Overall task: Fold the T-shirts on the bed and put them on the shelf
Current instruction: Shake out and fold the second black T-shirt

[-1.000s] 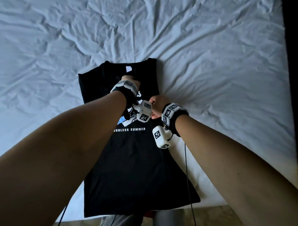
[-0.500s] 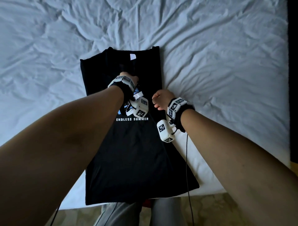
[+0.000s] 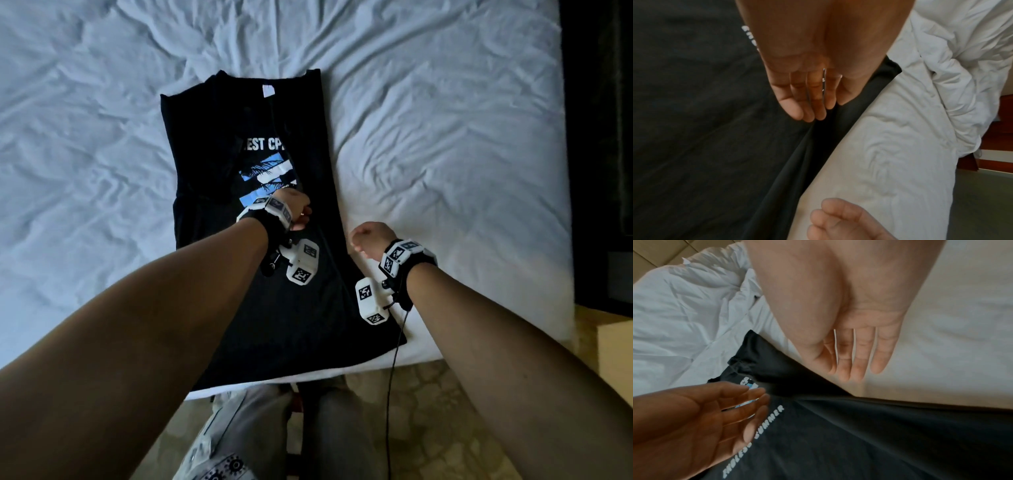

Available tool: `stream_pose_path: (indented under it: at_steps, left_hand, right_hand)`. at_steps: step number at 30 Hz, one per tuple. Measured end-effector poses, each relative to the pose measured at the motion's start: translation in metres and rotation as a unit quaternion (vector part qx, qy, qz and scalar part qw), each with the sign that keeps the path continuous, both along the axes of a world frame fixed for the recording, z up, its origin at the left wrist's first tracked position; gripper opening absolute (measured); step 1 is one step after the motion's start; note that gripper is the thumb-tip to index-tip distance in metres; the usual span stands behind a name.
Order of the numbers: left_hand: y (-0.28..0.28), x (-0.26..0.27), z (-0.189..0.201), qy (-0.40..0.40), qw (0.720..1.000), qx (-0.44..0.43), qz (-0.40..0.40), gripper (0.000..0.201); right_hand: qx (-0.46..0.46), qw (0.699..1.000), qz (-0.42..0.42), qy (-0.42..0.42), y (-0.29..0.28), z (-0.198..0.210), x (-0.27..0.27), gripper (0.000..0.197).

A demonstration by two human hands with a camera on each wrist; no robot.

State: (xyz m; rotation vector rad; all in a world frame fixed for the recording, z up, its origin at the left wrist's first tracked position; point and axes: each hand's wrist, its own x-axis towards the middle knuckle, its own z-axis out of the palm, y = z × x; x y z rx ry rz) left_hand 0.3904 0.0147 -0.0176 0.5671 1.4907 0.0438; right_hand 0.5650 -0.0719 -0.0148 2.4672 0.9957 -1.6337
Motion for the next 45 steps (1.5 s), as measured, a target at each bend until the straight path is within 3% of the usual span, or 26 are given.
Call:
stream_pose_path:
  at_steps: [8,13,15,18,21,26,30,34,40,43,45]
  left_hand:
    - [-0.082,0.013,-0.014,0.035,0.999,0.0,-0.01,0.011]
    - [-0.126,0.02,-0.02,0.054,0.998,0.003,-0.012,0.01]
    - [-0.143,0.024,-0.02,0.052,0.999,0.004,-0.008,0.01]
    - [-0.163,0.031,-0.021,0.052,0.999,0.005,0.001,0.009]
    - [-0.182,0.035,-0.022,0.042,0.999,0.019,0.015,0.009]
    - [-0.208,0.037,-0.012,0.002,0.999,0.01,0.049,0.014]
    - [-0.218,0.028,-0.001,-0.019,0.993,-0.045,0.104,0.035]
    - [-0.224,0.014,0.002,-0.03,0.987,-0.067,0.142,0.046]
    - [-0.24,-0.006,-0.004,-0.006,0.984,-0.053,0.168,0.03]
    - [-0.246,-0.014,-0.013,0.034,0.99,-0.016,0.133,0.024]
    - [-0.251,-0.021,-0.017,0.032,0.99,-0.006,0.137,0.029]
  right_hand:
    - [-0.075,0.993,0.093,0.003,-0.08,-0.022,0.035,0.011]
    - [-0.095,0.988,0.121,-0.009,-0.124,-0.032,0.051,0.047]
    - [-0.088,0.987,0.136,-0.003,-0.138,-0.037,0.057,0.04]
    - [-0.059,0.986,0.152,0.029,-0.149,-0.037,0.062,0.011]
    - [-0.027,0.987,0.134,0.087,-0.154,-0.033,0.063,0.018]
    - [0.015,0.975,0.14,0.169,-0.159,-0.008,0.039,0.06]
    - [0.027,0.964,0.176,0.195,-0.165,0.008,0.009,0.084]
    - [0.018,0.961,0.168,0.221,-0.169,0.011,-0.019,0.086]
    - [0.017,0.956,0.182,0.23,-0.171,0.006,-0.051,0.083]
    - [0.021,0.951,0.189,0.244,-0.173,0.003,-0.058,0.082]
    - [-0.006,0.95,0.167,0.265,-0.175,0.002,-0.06,0.071]
